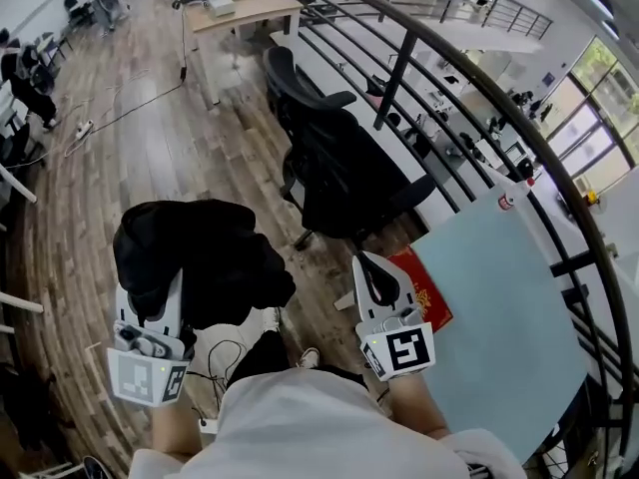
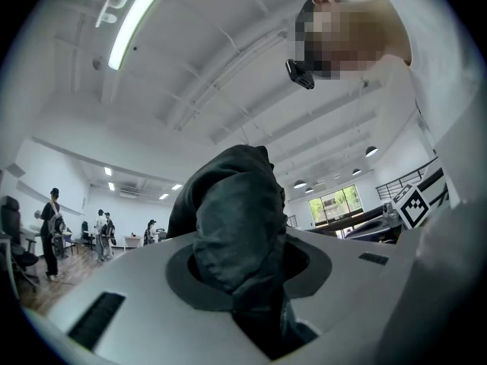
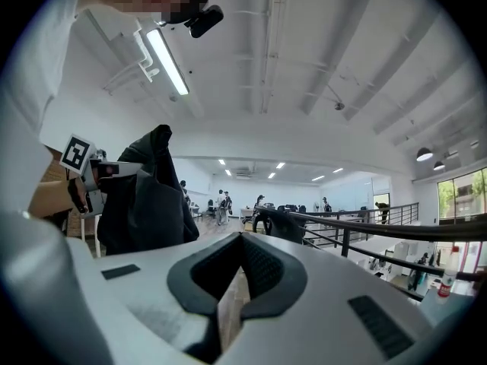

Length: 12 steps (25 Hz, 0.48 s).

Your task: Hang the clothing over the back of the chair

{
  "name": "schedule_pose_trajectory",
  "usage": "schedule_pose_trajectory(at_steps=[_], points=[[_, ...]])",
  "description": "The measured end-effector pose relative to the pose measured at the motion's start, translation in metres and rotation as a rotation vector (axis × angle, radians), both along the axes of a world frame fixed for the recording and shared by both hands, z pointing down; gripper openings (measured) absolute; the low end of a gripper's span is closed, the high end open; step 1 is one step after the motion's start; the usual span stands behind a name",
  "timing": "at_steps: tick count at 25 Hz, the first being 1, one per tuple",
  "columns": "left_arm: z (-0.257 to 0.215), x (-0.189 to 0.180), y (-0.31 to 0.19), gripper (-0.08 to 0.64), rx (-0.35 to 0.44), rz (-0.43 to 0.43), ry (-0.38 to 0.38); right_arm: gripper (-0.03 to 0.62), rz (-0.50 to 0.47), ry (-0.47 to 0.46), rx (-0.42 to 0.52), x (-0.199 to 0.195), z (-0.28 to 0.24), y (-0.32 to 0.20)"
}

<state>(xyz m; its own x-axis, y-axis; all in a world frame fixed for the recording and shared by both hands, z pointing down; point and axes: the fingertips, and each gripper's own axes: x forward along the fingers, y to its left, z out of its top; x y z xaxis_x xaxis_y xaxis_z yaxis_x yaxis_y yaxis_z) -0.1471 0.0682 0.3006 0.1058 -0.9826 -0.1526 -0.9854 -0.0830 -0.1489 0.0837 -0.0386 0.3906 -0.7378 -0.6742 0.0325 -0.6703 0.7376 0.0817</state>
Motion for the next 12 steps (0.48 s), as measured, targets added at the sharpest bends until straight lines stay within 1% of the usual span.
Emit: schedule_pose_trajectory(at_steps=[4, 7, 12], points=[[0.008, -0.01, -0.05, 0.135, -0.012, 0.063, 0.004, 0.015, 0.049, 0.026, -0.001, -0.012, 0.0, -0.038], [0.01, -0.018, -0.076, 0.135, -0.013, 0.116, -0.002, 0.015, 0.071, 0.052, 0.006, -0.03, 0.0, -0.063], [0.012, -0.044, -0.114, 0.135, 0.0, 0.157, 0.011, 0.015, 0.156, 0.019, 0.042, -0.055, -0.011, -0.103]])
